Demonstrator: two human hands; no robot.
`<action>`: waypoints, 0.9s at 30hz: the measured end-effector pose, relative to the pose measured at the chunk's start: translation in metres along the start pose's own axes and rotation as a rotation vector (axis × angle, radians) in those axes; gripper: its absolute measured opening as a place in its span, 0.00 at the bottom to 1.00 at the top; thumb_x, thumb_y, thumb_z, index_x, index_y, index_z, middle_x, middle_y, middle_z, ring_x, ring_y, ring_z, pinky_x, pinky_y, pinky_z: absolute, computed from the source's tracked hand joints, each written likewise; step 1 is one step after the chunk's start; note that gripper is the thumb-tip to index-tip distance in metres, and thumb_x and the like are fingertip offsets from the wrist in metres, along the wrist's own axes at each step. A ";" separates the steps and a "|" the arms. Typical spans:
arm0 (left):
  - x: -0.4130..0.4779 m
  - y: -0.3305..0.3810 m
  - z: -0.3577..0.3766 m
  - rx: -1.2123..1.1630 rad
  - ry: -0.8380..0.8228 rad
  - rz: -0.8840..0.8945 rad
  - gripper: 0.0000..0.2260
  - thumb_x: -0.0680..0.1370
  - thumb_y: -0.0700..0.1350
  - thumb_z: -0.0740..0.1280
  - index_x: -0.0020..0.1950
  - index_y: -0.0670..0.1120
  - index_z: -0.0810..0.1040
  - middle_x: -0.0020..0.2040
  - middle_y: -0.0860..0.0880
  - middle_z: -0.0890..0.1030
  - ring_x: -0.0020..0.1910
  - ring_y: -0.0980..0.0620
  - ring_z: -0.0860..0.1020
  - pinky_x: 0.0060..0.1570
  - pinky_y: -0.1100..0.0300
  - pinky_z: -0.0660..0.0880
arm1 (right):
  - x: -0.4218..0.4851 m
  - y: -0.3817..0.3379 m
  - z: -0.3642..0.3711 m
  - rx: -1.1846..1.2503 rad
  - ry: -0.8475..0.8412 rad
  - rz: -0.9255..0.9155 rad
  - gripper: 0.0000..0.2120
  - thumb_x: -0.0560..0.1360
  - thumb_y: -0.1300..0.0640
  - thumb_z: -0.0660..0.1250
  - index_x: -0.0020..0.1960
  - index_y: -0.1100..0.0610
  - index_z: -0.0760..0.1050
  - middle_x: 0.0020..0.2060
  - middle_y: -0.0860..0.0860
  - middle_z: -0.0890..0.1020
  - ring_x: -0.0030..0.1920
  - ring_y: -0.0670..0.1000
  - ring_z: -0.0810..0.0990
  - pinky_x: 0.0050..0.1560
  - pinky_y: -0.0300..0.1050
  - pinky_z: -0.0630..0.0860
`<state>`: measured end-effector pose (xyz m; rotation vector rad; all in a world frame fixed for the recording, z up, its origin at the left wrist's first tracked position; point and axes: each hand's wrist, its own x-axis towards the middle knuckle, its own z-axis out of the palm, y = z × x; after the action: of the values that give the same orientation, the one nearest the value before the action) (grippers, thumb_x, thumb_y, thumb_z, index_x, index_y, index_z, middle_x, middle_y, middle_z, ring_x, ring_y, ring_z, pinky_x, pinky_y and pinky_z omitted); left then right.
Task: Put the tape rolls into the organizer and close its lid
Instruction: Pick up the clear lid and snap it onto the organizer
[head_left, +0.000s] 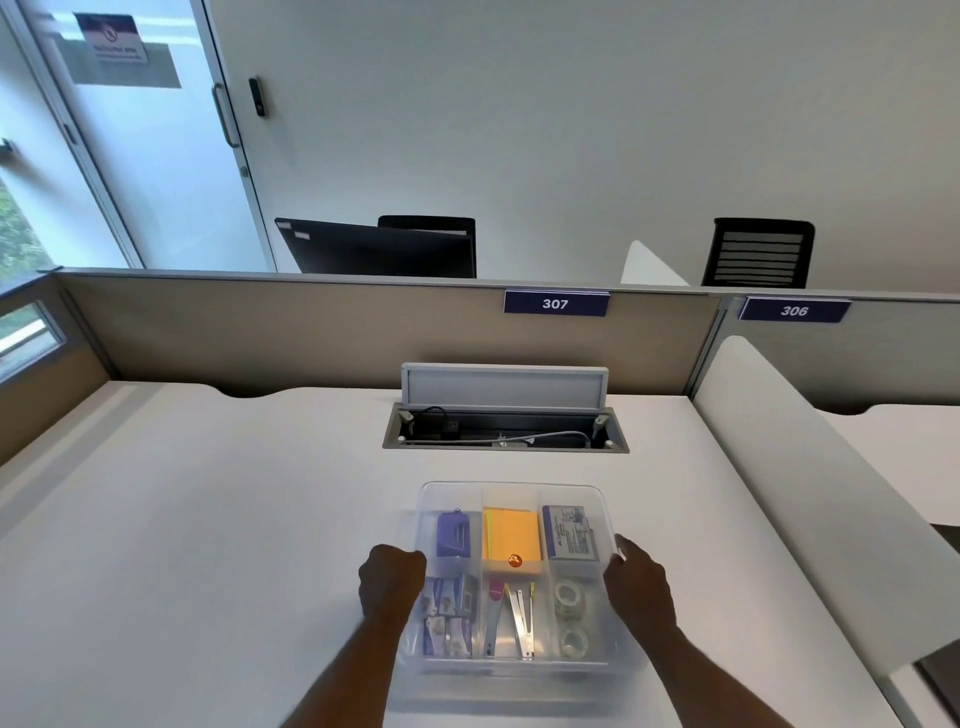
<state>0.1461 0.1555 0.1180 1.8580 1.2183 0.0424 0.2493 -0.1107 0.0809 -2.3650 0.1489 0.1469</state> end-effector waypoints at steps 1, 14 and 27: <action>0.002 0.002 0.000 0.000 -0.009 -0.007 0.06 0.71 0.40 0.66 0.36 0.39 0.74 0.37 0.42 0.79 0.37 0.42 0.77 0.40 0.58 0.74 | 0.003 -0.002 -0.002 -0.012 0.002 -0.004 0.18 0.77 0.57 0.59 0.65 0.56 0.73 0.61 0.58 0.79 0.61 0.60 0.77 0.62 0.52 0.73; 0.049 0.046 0.014 -0.057 0.027 0.042 0.19 0.79 0.51 0.64 0.53 0.35 0.79 0.54 0.36 0.81 0.55 0.38 0.78 0.53 0.52 0.74 | 0.070 -0.040 -0.009 -0.183 -0.083 -0.187 0.18 0.78 0.58 0.58 0.67 0.58 0.71 0.65 0.57 0.77 0.66 0.57 0.74 0.68 0.48 0.69; 0.090 0.059 0.029 -0.050 0.058 -0.057 0.16 0.73 0.49 0.73 0.47 0.36 0.80 0.49 0.37 0.83 0.51 0.38 0.80 0.52 0.52 0.77 | 0.117 -0.036 0.013 -0.034 -0.016 -0.085 0.10 0.75 0.62 0.63 0.49 0.57 0.83 0.53 0.54 0.84 0.56 0.55 0.80 0.55 0.39 0.70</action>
<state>0.2485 0.1964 0.1035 1.7884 1.2985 0.0950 0.3691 -0.0833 0.0791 -2.3991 0.0381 0.1288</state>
